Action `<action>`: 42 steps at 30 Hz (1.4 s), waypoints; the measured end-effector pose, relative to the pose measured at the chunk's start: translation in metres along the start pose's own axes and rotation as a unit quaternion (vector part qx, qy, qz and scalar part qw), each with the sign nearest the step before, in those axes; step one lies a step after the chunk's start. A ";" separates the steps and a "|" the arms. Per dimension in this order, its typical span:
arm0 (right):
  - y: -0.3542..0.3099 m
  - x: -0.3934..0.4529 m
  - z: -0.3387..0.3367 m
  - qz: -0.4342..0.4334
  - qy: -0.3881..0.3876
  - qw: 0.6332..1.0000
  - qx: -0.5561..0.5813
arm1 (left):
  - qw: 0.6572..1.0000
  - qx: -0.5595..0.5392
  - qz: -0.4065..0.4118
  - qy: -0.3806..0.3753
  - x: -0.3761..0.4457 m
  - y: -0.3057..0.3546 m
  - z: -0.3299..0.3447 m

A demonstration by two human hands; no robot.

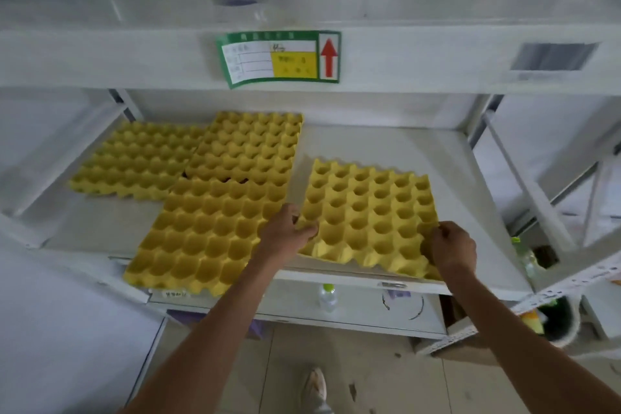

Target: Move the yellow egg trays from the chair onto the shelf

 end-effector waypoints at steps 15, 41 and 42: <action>-0.082 0.135 0.068 0.039 0.032 0.999 -0.019 | 0.895 0.389 0.193 0.098 0.115 0.017 0.029; -0.151 0.000 0.052 -0.639 -0.069 0.709 -0.292 | 0.891 0.380 -0.024 0.246 -0.078 0.015 -0.002; -0.142 -0.024 0.048 -0.660 -0.094 0.689 -0.285 | 0.892 0.370 -0.059 0.254 -0.113 0.008 0.005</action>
Point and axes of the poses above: each hand's wrist, its own x-axis towards the middle knuckle, its own z-axis out of the palm, y = z × x, the point moved 1 cm from there along x, towards the middle knuckle, and after that the axes turned 3 degrees about z, right-handed, at the moved point
